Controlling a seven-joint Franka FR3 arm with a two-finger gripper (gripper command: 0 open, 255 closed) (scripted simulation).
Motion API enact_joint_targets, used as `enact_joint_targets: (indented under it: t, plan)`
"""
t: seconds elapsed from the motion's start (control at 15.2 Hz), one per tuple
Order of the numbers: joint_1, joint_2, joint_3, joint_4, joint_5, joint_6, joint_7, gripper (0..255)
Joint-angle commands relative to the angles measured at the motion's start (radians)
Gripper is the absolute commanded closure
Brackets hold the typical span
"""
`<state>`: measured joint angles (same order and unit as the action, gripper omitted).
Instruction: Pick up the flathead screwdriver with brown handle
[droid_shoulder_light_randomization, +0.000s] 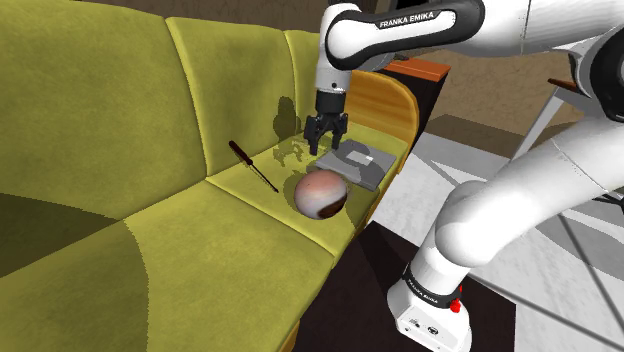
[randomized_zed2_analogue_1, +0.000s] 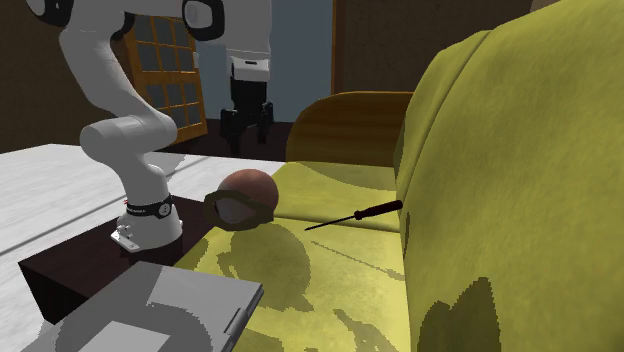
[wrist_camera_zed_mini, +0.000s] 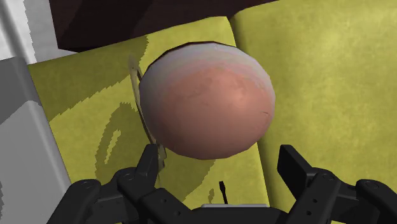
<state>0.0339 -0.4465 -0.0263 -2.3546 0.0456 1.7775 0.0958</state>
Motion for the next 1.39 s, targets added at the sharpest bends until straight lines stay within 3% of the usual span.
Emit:
enact_joint_targets:
  t: [0.0, 0.66, 1.32]
  plan:
    - [0.006, 0.065, 0.003, 0.022, 0.003, 0.054, -0.006, 0]
    - [0.025, 0.433, 0.014, 0.267, 0.015, 0.225, -0.039, 0]
    - [0.039, 0.794, 0.029, 0.629, 0.014, 0.270, -0.060, 0]
